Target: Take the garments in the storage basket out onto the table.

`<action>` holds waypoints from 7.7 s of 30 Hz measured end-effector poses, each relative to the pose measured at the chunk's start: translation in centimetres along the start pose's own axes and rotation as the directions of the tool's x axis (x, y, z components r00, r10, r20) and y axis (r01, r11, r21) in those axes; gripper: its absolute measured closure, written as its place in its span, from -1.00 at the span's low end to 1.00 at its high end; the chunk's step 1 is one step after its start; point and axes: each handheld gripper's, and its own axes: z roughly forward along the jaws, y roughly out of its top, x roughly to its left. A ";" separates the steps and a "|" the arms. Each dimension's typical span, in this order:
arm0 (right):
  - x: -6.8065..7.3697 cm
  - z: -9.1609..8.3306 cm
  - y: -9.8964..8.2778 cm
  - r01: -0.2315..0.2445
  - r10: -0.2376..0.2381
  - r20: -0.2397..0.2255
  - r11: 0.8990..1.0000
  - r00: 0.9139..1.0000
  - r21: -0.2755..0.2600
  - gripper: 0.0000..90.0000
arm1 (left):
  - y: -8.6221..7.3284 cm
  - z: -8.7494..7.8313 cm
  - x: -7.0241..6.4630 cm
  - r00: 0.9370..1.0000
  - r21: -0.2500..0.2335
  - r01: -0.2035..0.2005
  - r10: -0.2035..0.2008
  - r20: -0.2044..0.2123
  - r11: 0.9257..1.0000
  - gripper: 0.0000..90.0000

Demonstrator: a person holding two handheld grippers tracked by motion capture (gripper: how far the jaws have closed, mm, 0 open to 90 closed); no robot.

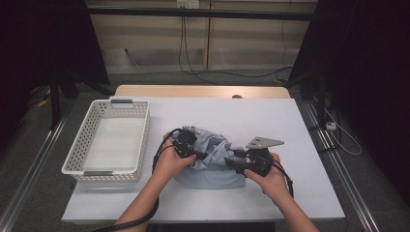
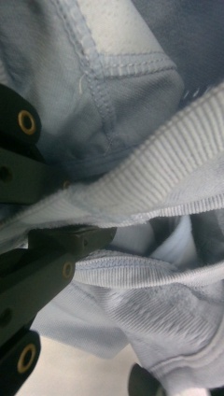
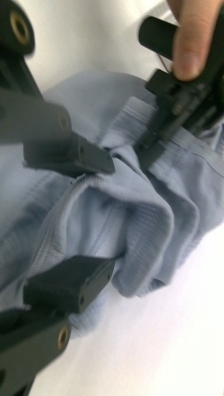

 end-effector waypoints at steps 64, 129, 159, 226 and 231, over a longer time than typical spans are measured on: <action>1.9 1.4 -3.5 0.113 -0.107 -0.097 0.992 0.989 0.052 0.87 | 0.3 -2.2 0.8 0.998 -0.099 0.056 -0.057 -0.008 0.993 0.78; 0.9 -0.7 -1.1 0.077 -0.075 -0.040 0.996 0.996 0.038 -0.05 | 0.0 -2.9 1.3 0.997 -0.087 0.070 -0.072 -0.025 0.994 0.94; 1.9 2.5 -3.4 0.086 -0.080 -0.081 0.993 0.994 0.081 0.86 | -0.3 -0.2 -0.2 1.000 -0.023 0.004 -0.004 0.023 1.000 0.92; -2.8 0.6 3.2 0.031 -0.031 0.016 0.998 0.999 0.046 0.79 | 0.6 -5.6 1.4 0.999 -0.194 0.034 -0.035 -0.001 0.980 0.25; -2.8 0.2 3.8 0.029 -0.030 0.009 0.999 1.000 0.043 0.75 | 1.0 -6.9 1.3 0.999 -0.184 0.038 -0.038 0.003 0.982 0.52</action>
